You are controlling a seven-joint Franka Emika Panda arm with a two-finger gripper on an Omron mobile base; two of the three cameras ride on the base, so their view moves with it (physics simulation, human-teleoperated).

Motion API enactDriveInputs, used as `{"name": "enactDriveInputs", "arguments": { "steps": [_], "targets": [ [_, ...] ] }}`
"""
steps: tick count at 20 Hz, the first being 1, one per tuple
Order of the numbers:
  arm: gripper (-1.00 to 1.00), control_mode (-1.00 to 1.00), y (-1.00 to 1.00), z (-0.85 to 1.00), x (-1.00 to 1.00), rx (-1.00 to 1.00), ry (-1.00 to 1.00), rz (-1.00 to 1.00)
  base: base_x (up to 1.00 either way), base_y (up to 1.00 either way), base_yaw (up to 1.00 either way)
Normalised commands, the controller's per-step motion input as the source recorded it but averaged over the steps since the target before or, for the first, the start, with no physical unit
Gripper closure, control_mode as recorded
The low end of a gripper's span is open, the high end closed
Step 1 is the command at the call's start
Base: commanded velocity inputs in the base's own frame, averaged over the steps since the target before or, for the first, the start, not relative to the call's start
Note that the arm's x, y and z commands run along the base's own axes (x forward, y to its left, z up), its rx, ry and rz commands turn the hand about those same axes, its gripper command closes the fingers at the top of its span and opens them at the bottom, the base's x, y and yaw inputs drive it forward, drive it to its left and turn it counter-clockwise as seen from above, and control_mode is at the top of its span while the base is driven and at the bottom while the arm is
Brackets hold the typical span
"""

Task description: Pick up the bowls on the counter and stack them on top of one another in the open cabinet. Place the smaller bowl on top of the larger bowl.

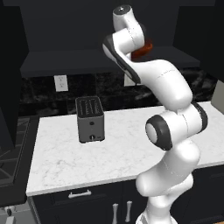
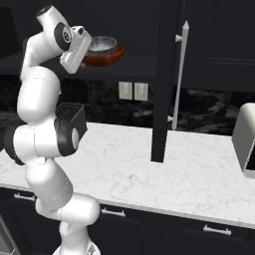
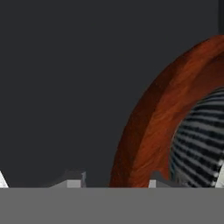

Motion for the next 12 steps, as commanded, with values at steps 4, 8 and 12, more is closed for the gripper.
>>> {"name": "enactDriveInputs", "arguments": {
  "steps": [4,8,12],
  "targets": [
    [-1.00,-1.00,0.00,-0.01,-0.96,0.00,-0.24,0.00,0.00,0.00,0.00],
    [-1.00,-1.00,0.25,-0.32,-1.00,-0.02,-0.20,0.07,0.00,0.00,0.00],
    [-1.00,-1.00,0.10,-0.39,-1.00,0.00,-0.06,0.09,0.00,0.00,0.00]
  ]
}}
